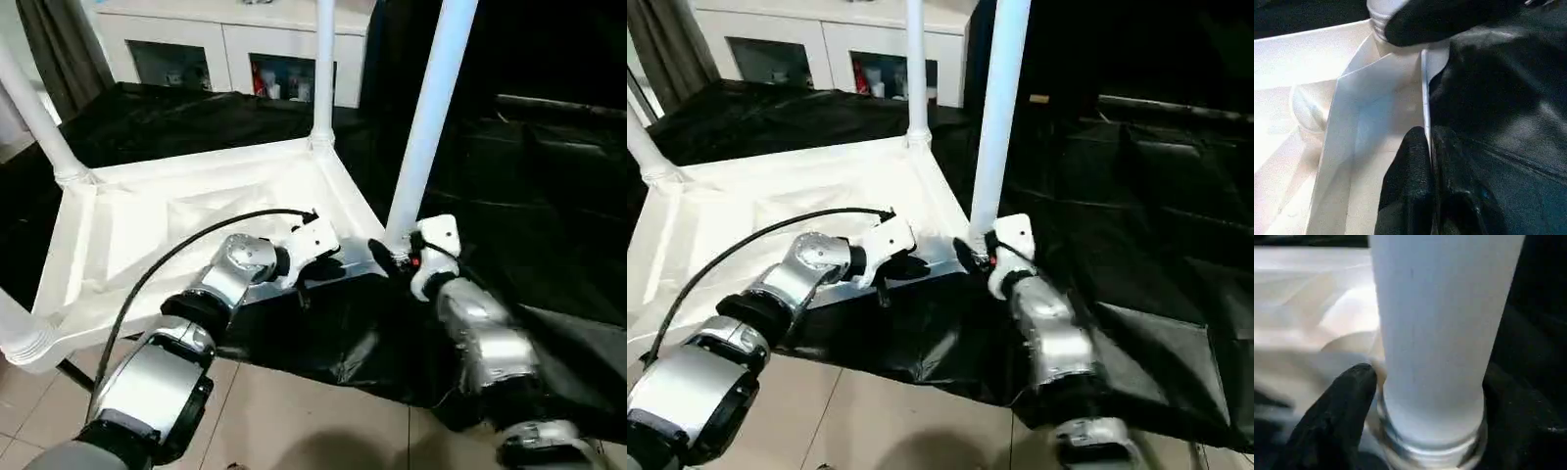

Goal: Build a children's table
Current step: Rotate leg to tighten

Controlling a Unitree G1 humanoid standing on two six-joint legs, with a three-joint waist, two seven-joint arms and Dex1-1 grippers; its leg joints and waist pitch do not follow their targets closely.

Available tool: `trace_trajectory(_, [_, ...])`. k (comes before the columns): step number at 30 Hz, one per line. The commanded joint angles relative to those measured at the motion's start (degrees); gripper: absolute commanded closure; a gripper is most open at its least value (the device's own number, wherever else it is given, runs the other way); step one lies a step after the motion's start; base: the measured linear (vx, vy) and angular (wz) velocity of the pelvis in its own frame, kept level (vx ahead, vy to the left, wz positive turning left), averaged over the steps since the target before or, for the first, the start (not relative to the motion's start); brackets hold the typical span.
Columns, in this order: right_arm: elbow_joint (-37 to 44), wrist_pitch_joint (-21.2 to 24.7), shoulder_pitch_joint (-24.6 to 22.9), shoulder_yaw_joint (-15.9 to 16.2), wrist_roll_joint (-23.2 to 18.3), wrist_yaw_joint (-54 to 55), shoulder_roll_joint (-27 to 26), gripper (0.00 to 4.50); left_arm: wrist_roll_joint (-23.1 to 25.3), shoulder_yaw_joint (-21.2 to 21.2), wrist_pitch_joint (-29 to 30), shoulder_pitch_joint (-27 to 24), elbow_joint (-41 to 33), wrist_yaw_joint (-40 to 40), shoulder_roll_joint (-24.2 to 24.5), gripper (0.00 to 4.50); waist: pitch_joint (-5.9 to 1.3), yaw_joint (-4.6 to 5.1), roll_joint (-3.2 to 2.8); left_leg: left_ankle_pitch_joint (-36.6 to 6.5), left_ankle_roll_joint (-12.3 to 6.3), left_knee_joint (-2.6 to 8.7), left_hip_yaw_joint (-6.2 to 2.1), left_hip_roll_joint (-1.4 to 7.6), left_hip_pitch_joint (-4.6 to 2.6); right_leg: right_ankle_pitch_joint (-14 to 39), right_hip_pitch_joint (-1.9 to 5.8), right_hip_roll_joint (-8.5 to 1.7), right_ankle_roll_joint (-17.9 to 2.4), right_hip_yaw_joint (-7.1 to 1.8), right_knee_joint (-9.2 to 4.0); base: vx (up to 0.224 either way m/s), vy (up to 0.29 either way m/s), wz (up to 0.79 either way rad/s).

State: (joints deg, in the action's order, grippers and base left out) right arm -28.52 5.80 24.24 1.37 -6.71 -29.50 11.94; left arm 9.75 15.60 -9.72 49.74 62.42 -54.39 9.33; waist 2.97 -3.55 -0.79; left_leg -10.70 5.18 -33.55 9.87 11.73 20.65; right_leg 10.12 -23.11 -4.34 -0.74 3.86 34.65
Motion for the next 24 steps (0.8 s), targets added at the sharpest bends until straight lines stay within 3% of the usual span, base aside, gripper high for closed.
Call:
trace_trajectory(1, [4.48,0.13,-0.46,4.09,-1.48,-8.91,1.60,0.65,0.39,1.05,-1.93,-0.14,-0.68,-2.68,0.52,4.50,-3.92,-0.21,0.31,-8.90,-5.21,3.59,-0.15,1.04,0.17,5.06,3.81,-3.48,-13.38,-2.52,-3.93,0.000,0.000,0.00])
trace_trajectory(4, [8.58,0.94,-2.49,5.86,-2.79,-18.20,7.45,0.65,-0.65,1.34,-5.82,-1.47,-1.69,-10.02,3.76,4.50,-3.96,-0.52,0.32,-7.05,-7.10,3.40,-0.12,1.23,0.45,2.39,4.10,-3.62,-14.74,-2.28,-3.61,0.000,0.000,0.00])
trace_trajectory(10, [9.47,0.89,-3.07,6.83,-2.68,-24.41,11.14,0.65,-4.72,0.39,-3.75,-3.48,-5.26,-22.56,7.40,4.50,-3.76,-0.65,-0.05,-10.17,-5.38,3.61,0.11,1.70,-0.10,7.71,3.39,-3.71,-15.71,-2.35,-3.97,0.000,0.000,0.00])
trace_trajectory(13, [9.69,1.30,-3.03,7.41,-2.83,-25.74,11.62,0.65,-5.10,0.31,-3.44,-3.81,-6.03,-24.42,8.30,4.50,-3.77,-1.03,-0.12,-10.70,-4.71,3.61,0.20,1.78,-0.32,6.44,3.24,-3.63,-16.27,-2.41,-3.72,0.000,0.000,0.00])
trace_trajectory(16, [9.90,1.90,-3.17,8.14,-2.94,-27.24,11.98,0.96,-5.51,0.24,-3.46,-3.90,-6.44,-25.42,8.82,4.50,-3.87,-1.56,-0.02,-9.88,-4.50,3.57,0.17,1.70,-0.24,5.75,3.41,-3.74,-15.77,-2.43,-3.56,0.000,0.000,0.00])
trace_trajectory(20, [9.41,1.68,-3.16,8.54,-2.41,-27.73,12.00,1.29,-5.62,0.11,-3.09,-4.04,-6.65,-25.52,9.19,4.50,-3.97,-1.61,0.06,-8.31,-4.76,3.49,0.11,1.65,-0.01,3.99,3.53,-3.75,-15.71,-2.37,-3.30,0.000,0.000,0.00])
trace_trajectory(24, [8.96,1.67,-2.92,8.53,-2.52,-28.07,11.95,1.61,-5.55,-0.17,-2.97,-4.22,-7.01,-25.25,9.30,4.50,-3.91,-1.63,0.12,-8.84,-4.63,3.49,0.15,1.59,-0.08,5.51,3.50,-3.75,-15.35,-2.37,-3.50,0.000,0.000,0.00])
